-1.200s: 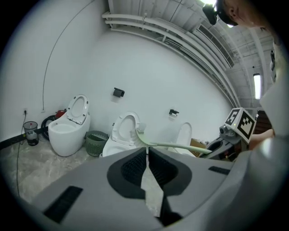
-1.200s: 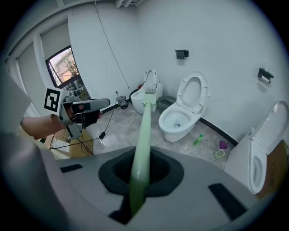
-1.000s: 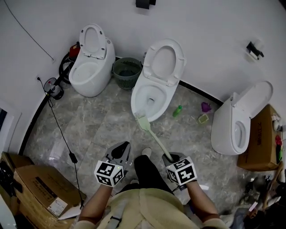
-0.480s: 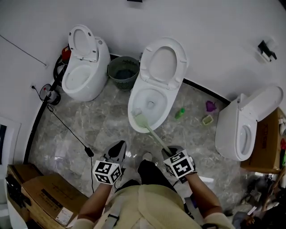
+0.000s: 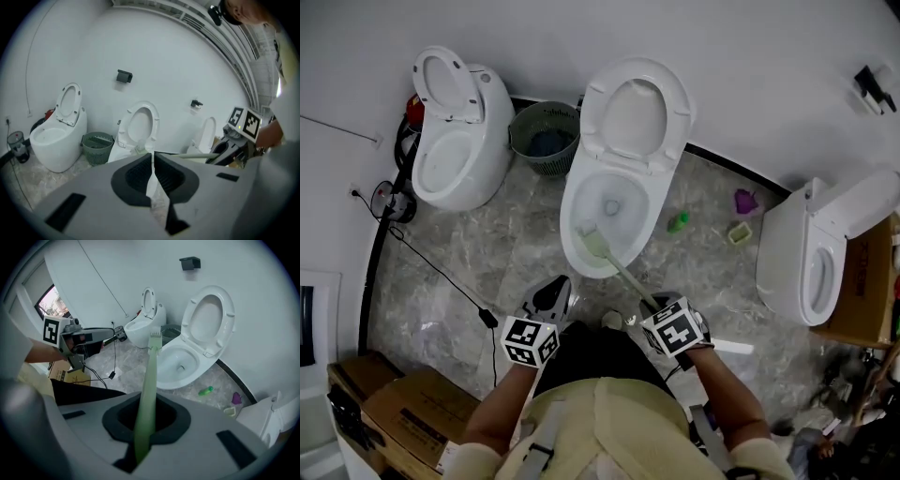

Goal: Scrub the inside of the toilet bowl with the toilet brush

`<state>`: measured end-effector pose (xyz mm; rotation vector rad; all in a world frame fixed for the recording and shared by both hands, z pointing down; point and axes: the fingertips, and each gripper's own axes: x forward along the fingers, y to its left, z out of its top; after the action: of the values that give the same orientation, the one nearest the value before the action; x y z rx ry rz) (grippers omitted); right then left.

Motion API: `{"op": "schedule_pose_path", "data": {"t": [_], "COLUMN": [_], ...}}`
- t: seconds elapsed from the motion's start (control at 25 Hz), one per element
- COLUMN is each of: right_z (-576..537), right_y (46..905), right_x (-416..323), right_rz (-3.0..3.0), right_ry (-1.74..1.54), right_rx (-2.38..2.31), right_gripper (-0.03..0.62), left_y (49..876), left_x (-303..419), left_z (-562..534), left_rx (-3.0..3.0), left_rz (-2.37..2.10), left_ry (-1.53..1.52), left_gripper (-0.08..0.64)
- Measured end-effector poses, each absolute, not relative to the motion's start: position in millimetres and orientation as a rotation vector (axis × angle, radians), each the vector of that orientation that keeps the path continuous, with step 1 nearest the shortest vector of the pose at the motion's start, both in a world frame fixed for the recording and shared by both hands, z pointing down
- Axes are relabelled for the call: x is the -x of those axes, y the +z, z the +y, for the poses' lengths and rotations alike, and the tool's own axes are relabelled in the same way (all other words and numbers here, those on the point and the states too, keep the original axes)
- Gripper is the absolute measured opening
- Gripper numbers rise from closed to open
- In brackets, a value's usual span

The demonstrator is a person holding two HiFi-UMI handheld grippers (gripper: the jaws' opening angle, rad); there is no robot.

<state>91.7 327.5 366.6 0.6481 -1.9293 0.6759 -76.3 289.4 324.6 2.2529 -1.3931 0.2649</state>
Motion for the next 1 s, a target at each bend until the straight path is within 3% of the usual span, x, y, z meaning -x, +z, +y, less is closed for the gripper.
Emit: {"op": "schedule_pose_path", "data": {"t": [0.6,1.0], "right_z": [208.5,190.8], "right_y": [441.7,513.1], "right_x": [-37.7,-1.6], "right_rz": [-1.723,-1.552], "right_ry": [0.951,1.168], "right_rx": [-0.789,-0.872], "right_gripper": [0.029,0.029], "left_y": [387.9,453.1], "left_x": [98.0,125.4], "left_z": [152.7,99.3], "left_rx": [-2.398,-2.358], "left_rz": [-1.043,-0.803], "left_ry": [0.485,0.627], "left_gripper": [0.025,0.011]}}
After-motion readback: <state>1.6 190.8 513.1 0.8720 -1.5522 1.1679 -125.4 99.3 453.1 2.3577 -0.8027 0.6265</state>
